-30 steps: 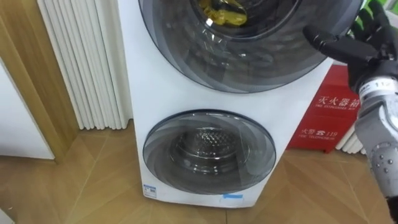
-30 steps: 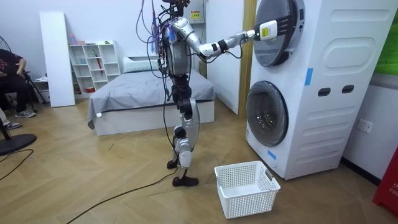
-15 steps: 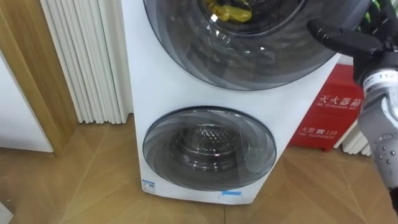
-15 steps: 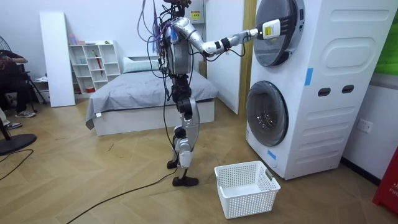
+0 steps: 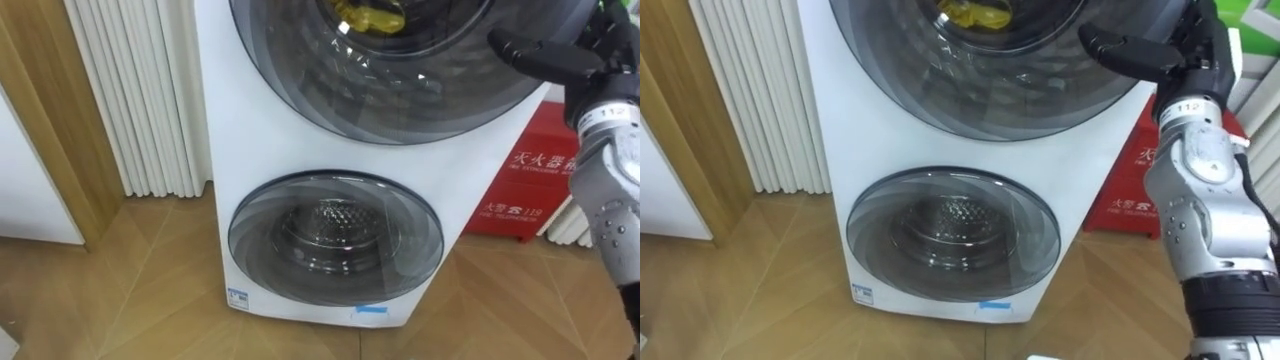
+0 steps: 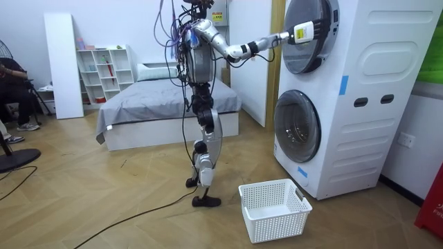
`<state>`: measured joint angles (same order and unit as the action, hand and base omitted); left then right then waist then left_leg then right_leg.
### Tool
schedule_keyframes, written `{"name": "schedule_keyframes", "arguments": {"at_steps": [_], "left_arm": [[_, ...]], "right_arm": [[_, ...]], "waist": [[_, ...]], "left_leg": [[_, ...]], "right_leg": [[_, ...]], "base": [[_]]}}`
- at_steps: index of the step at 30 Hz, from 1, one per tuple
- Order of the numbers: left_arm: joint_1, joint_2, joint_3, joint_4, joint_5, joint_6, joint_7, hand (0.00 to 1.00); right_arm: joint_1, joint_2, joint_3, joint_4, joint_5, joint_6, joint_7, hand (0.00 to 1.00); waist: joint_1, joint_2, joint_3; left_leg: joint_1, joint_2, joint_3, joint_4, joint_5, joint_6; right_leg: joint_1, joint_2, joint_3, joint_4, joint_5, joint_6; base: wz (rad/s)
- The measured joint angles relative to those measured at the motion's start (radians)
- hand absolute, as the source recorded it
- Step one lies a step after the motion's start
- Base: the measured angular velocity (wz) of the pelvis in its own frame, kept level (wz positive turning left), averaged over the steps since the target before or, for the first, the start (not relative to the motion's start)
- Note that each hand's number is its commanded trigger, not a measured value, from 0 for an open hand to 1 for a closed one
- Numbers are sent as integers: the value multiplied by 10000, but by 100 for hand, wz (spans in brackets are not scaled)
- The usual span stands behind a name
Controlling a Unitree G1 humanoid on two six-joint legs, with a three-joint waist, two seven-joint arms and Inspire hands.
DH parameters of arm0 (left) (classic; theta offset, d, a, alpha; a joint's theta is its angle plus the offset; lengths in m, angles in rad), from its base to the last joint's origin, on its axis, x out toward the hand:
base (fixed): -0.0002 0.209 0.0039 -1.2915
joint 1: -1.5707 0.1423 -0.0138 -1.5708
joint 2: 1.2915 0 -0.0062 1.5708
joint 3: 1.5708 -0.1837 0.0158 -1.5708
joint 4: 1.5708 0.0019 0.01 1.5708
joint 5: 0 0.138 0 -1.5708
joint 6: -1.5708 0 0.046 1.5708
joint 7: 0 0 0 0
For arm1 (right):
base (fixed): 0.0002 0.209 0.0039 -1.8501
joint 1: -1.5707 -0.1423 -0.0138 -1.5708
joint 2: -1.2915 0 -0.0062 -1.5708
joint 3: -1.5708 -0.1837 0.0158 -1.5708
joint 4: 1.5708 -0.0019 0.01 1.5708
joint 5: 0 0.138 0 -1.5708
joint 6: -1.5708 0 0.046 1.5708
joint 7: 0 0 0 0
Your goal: Pick clothes from washing machine
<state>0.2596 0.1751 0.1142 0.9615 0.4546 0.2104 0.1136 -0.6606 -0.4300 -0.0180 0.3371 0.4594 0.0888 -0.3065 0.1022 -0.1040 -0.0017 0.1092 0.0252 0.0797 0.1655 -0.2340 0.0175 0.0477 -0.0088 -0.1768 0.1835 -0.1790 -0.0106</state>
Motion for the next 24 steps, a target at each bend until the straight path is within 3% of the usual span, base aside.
{"name": "schedule_keyframes", "arguments": {"at_steps": [2, 6, 10, 16, 19, 24], "left_arm": [[-13, 10, -1, -1, -13, -4, -2, 0], [-188, 93, -229, -2, -23, 1, -8, 0], [-323, 210, -520, 32, -30, 11, -3, 0], [-447, 214, -875, 530, -121, -237, 127, 0], [-399, 200, -1089, 512, -121, -261, 137, 0], [-274, 95, -1207, 426, -110, -415, 145, 0]], "right_arm": [[87, 14, 272, -143, -494, 8, 7, 0], [349, 84, 461, -828, -501, 133, 12, 0], [1056, 433, 622, -1953, -496, 96, 12, 0], [2965, 964, 826, -3245, -534, -767, 480, 0], [3719, 1348, 831, -3505, -602, -811, 691, 0], [4880, 1630, 1075, -3536, -575, -855, 1369, 0]], "waist": [[179, 3, -3], [172, 6, -8], [173, 80, -11], [106, 295, 2], [77, 397, 13], [27, 617, -57]], "left_leg": [[62, 29, -18, 3, 0, 0], [71, 107, -10, -13, -1, -1], [238, 211, -9, -33, 7, -14], [737, 315, 6, -123, 7, -19], [697, 318, 54, -108, 6, -23], [516, 309, 171, -112, -22, -71]], "right_leg": [[-8, 41, -4, 6, 31, -51], [-72, 118, 125, 5, 75, -123], [-7, 200, 141, -13, 109, -176], [474, 302, -43, -164, 115, -185], [460, 303, -135, -171, 114, -185], [302, 279, -178, -170, 115, -186]], "base": [[-39], [-21], [-20], [-9], [7], [6]]}}
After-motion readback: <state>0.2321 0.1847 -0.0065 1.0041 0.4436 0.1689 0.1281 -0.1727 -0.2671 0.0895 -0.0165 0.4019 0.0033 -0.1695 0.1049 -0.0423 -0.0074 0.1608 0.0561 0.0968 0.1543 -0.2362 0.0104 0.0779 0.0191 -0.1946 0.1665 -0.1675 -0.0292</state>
